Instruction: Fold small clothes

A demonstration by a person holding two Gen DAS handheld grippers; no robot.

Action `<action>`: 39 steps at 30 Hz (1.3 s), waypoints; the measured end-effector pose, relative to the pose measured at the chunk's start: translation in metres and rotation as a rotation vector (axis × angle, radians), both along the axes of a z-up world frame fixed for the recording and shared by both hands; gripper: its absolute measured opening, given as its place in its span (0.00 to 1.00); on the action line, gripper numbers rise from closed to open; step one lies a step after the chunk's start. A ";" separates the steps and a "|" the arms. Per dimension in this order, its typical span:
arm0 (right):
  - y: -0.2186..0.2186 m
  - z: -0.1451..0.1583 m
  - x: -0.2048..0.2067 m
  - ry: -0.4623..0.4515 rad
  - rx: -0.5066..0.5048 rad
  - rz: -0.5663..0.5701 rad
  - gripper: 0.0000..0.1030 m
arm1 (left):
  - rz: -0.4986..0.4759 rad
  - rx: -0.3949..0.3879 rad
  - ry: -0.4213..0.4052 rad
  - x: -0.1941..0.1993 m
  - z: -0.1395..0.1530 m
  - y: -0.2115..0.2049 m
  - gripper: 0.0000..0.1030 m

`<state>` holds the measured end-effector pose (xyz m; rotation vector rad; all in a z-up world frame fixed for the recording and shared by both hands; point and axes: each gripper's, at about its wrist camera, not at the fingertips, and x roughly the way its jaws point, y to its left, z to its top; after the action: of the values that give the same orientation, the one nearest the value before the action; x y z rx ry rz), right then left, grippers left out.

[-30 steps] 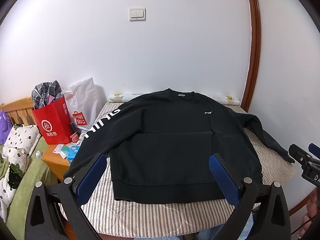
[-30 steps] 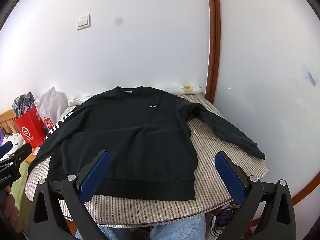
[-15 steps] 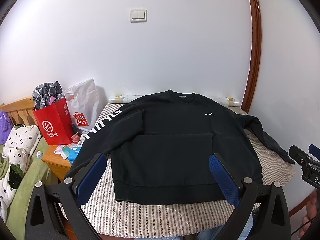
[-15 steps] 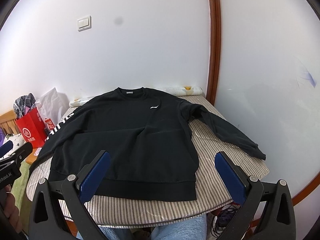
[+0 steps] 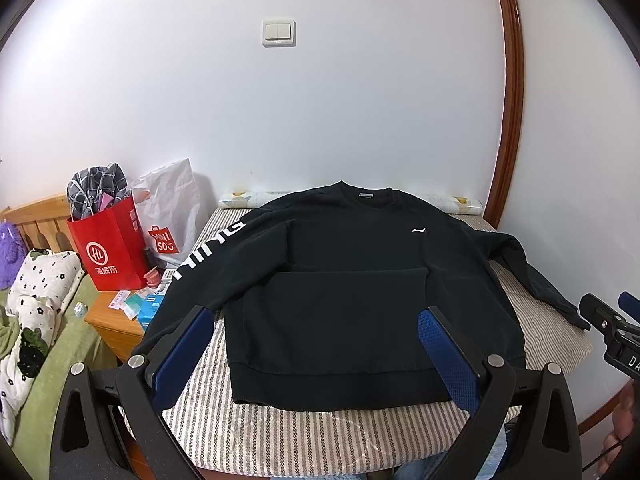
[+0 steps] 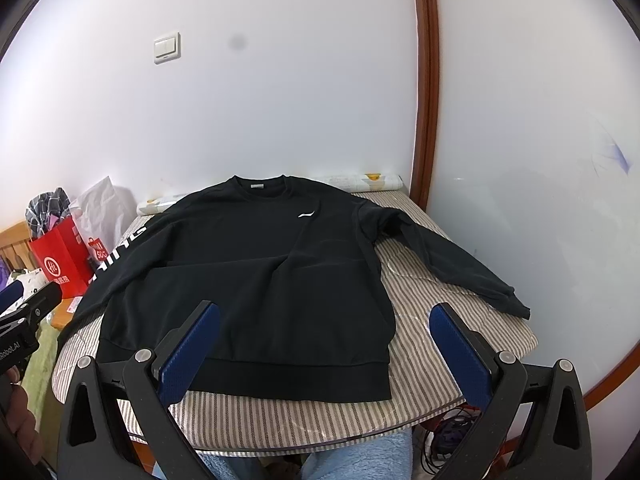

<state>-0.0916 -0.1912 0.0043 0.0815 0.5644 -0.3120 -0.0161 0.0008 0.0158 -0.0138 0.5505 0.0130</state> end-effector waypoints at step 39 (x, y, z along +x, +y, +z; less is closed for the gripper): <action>-0.005 0.000 0.040 0.020 0.022 0.023 1.00 | 0.006 -0.070 0.007 0.037 -0.004 0.022 1.00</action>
<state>-0.0519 -0.1961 0.0041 0.0927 0.5882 -0.2845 0.0208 0.0226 0.0120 -0.0839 0.5573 -0.0004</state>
